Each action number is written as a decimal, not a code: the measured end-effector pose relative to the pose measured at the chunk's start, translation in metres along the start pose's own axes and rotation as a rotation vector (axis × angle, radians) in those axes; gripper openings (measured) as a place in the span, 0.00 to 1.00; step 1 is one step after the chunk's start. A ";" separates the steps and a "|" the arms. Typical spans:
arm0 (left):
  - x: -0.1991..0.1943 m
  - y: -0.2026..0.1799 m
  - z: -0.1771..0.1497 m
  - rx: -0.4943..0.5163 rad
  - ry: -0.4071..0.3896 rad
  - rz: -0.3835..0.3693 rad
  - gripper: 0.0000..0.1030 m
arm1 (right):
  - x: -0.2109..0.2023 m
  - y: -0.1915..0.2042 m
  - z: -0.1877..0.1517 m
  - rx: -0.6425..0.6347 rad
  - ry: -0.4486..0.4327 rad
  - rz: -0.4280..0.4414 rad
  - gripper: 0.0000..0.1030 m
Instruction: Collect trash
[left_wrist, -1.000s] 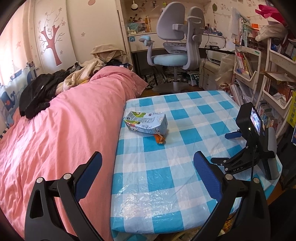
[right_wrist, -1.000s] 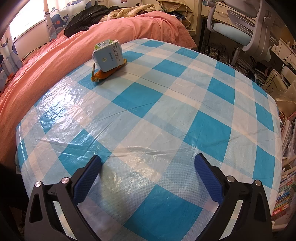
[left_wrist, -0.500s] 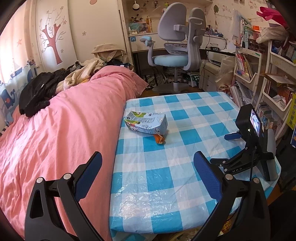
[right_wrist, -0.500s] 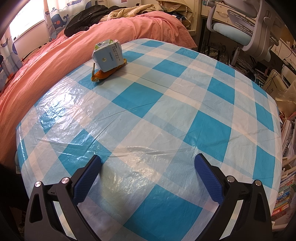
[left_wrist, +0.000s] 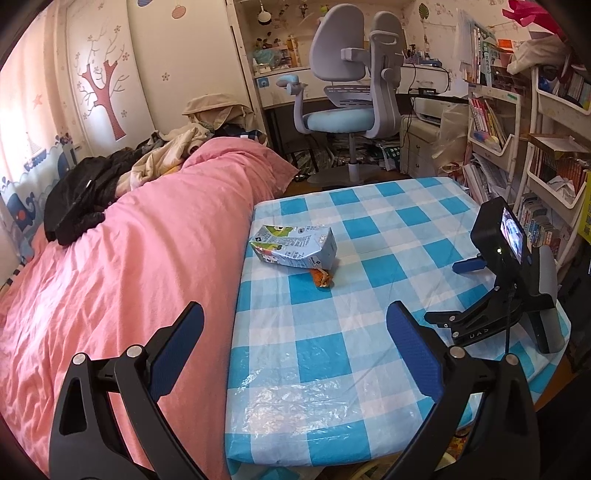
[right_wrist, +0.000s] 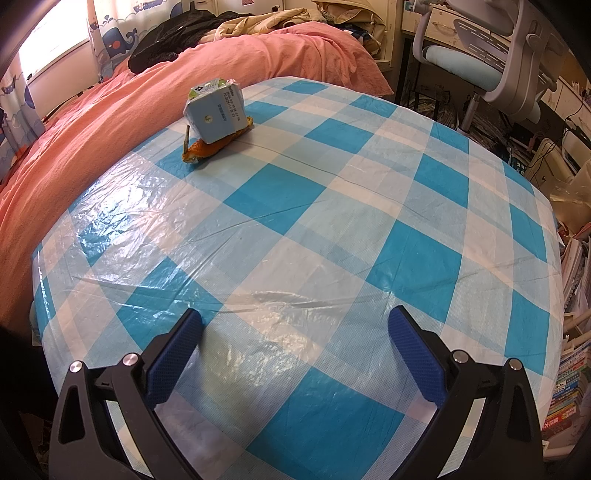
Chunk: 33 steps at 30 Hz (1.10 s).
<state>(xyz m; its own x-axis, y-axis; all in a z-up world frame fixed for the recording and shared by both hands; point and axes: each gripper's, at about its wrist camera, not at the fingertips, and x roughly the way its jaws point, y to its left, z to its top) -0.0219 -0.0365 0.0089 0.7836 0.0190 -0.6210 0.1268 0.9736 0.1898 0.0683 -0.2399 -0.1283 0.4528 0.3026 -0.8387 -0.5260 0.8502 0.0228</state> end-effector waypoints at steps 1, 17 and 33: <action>0.000 -0.001 0.000 0.001 0.003 0.002 0.93 | 0.000 0.000 0.000 0.000 0.000 0.000 0.93; 0.004 -0.017 -0.004 0.059 0.005 0.017 0.93 | 0.000 0.000 0.000 0.000 0.000 0.000 0.93; 0.006 0.018 0.002 -0.093 0.030 -0.058 0.93 | 0.000 0.000 0.000 0.000 0.000 0.001 0.93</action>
<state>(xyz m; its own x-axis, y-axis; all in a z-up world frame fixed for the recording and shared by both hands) -0.0133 -0.0189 0.0101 0.7581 -0.0326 -0.6513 0.1132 0.9902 0.0823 0.0684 -0.2400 -0.1287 0.4528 0.3032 -0.8385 -0.5264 0.8499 0.0231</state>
